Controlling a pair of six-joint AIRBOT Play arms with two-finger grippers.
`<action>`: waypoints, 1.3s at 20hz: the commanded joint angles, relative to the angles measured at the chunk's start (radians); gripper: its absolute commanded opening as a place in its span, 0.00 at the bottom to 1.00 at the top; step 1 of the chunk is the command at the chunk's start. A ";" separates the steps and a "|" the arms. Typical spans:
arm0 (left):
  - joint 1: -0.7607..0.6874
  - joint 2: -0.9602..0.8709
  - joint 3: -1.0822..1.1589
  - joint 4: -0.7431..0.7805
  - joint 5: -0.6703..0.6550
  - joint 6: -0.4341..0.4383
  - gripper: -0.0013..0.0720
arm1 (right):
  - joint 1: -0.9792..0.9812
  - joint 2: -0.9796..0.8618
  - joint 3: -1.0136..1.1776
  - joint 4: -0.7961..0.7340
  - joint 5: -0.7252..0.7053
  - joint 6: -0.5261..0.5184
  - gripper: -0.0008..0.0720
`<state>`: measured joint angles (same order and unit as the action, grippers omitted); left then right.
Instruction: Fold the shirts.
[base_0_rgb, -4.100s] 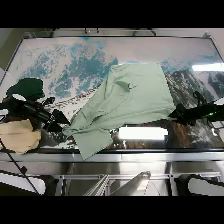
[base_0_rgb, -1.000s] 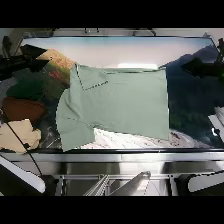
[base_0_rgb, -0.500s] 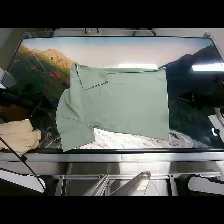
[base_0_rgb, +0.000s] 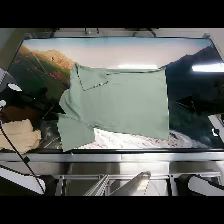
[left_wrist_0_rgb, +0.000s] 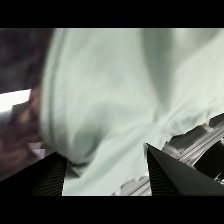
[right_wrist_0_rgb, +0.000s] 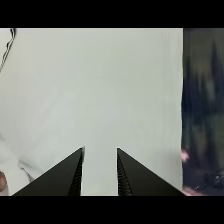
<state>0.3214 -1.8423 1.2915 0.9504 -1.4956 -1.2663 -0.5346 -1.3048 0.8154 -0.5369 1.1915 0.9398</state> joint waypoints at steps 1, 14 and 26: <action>-0.016 -0.002 0.008 -0.142 0.087 0.074 0.64 | -0.001 0.010 -0.023 -0.026 0.010 0.041 0.36; 0.090 0.001 -0.047 -0.166 -0.023 0.132 0.07 | 0.003 0.008 -0.317 -0.304 0.008 0.389 0.70; 0.090 0.001 -0.047 -0.166 -0.034 0.133 0.07 | 0.092 -0.133 -0.337 0.022 -0.088 0.076 0.20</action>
<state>0.4107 -1.8423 1.2449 0.7841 -1.5253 -1.1347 -0.4370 -1.4311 0.4664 -0.6170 1.1934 1.1122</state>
